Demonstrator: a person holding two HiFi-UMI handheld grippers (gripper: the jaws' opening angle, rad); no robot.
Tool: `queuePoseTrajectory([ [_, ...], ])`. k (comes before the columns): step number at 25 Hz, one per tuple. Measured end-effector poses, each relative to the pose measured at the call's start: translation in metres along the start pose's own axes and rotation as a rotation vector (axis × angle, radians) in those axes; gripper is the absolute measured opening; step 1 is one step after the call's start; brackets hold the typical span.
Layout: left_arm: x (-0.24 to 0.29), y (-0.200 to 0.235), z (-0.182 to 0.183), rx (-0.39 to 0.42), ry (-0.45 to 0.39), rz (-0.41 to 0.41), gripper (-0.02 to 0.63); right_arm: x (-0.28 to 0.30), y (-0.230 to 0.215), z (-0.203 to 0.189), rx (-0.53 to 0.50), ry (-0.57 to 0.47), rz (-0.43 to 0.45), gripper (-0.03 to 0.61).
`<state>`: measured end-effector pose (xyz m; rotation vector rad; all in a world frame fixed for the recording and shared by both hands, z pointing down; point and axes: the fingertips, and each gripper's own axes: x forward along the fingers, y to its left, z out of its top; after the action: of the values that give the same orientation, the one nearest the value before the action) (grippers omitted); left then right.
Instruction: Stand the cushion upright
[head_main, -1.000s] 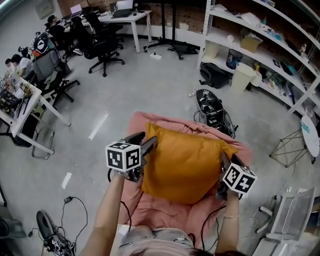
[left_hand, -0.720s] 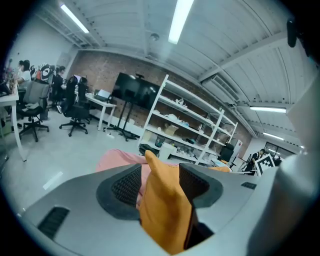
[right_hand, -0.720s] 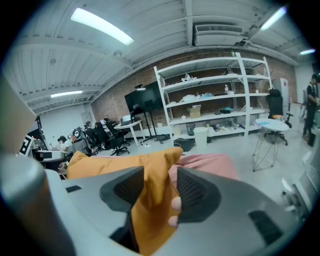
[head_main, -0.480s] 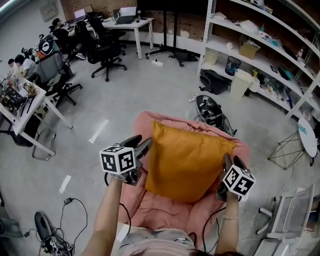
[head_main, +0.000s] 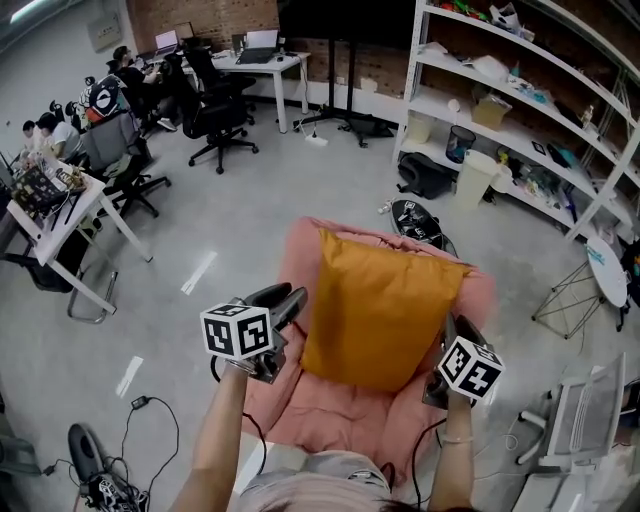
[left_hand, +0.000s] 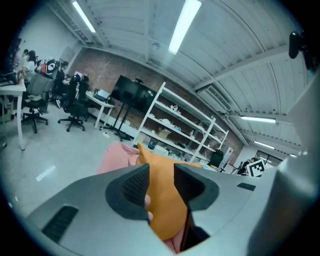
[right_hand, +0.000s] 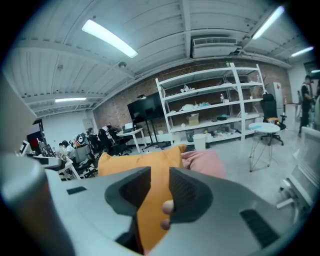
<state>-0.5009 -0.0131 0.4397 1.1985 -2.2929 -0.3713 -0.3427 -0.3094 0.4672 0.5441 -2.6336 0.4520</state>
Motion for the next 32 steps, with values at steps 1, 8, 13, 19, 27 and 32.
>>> queuePoseTrajectory([
  [1,-0.011,-0.003,-0.001,0.005,-0.007,0.003,0.150,-0.010,0.006,-0.002,0.001,-0.006,0.006,0.115],
  [8,-0.079,-0.026,-0.021,0.042,-0.018,0.012,0.108,-0.075,0.040,-0.033,-0.032,-0.007,0.030,0.047],
  [13,-0.132,-0.035,-0.035,0.042,-0.057,0.023,0.067,-0.119,0.067,-0.054,-0.048,-0.012,0.051,0.035],
  [19,-0.184,-0.054,-0.059,0.055,-0.074,0.020,0.049,-0.175,0.082,-0.077,-0.050,-0.029,0.066,0.028],
  [27,-0.260,-0.079,-0.086,0.086,-0.115,0.016,0.017,-0.250,0.106,-0.110,-0.039,-0.050,0.074,0.018],
  [32,-0.302,-0.099,-0.107,0.086,-0.144,-0.006,-0.002,-0.297,0.115,-0.128,-0.057,-0.071,0.065,0.017],
])
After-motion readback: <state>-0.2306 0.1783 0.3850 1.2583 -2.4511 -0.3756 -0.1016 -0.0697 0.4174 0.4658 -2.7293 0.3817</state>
